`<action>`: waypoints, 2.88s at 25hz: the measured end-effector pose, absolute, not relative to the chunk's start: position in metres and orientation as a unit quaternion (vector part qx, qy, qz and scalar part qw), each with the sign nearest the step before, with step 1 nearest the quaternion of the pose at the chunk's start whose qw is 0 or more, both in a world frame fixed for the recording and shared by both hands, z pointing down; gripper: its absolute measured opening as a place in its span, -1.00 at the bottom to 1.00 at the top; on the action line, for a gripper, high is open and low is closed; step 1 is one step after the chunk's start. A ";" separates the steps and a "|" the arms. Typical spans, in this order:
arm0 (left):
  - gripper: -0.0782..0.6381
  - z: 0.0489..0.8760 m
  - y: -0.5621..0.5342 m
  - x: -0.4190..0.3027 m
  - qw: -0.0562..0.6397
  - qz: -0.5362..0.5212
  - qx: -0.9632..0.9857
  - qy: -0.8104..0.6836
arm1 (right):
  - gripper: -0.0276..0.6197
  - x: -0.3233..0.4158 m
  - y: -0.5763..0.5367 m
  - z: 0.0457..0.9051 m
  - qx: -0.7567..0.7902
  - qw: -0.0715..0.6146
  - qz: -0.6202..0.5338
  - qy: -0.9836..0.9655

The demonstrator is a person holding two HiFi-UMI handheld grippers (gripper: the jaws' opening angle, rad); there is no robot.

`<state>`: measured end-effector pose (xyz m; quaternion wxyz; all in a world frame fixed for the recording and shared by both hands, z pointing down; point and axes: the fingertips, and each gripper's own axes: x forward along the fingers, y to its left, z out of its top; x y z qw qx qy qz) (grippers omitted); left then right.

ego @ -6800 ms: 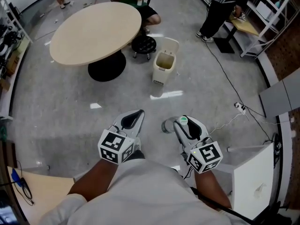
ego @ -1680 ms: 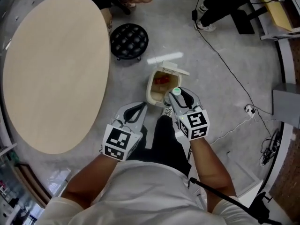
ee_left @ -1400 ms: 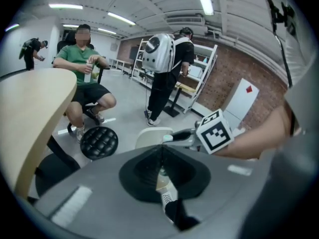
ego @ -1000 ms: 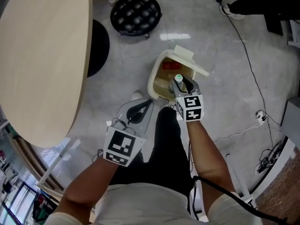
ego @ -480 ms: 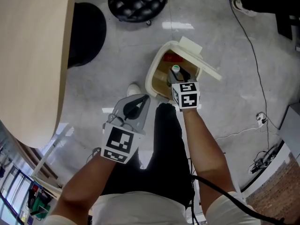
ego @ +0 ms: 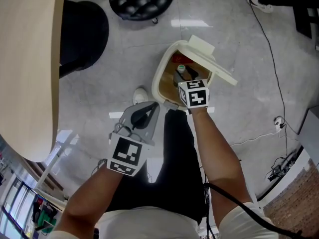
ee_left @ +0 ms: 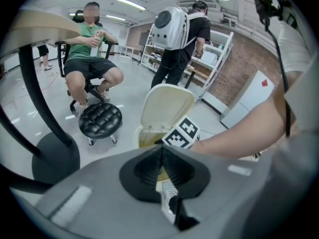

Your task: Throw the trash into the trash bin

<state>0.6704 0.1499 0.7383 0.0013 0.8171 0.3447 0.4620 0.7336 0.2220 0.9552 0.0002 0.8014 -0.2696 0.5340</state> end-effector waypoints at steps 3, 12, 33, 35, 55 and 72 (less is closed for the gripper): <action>-0.76 0.738 0.152 0.669 -0.001 0.463 0.815 0.349 | -0.25 0.732 0.222 0.950 0.802 -0.008 0.536 -0.265; -0.76 0.723 0.154 0.674 -0.003 0.452 0.820 0.351 | -0.25 0.715 0.216 0.913 0.800 0.005 0.524 -0.292; -0.76 0.552 0.133 0.700 0.005 0.350 0.857 0.378 | -0.91 0.702 0.223 0.662 0.852 -0.018 0.427 -0.302; -0.76 0.532 0.134 0.709 0.015 0.341 0.859 0.382 | -0.91 0.708 0.225 0.614 0.870 -0.052 0.399 -0.285; -0.76 0.381 0.129 0.672 0.013 0.218 0.848 0.482 | -0.91 0.621 0.232 0.364 0.954 -0.113 0.205 -0.189; -0.76 0.350 0.170 0.638 0.028 0.171 0.875 0.452 | -0.91 0.589 0.275 0.323 0.960 -0.083 0.144 -0.227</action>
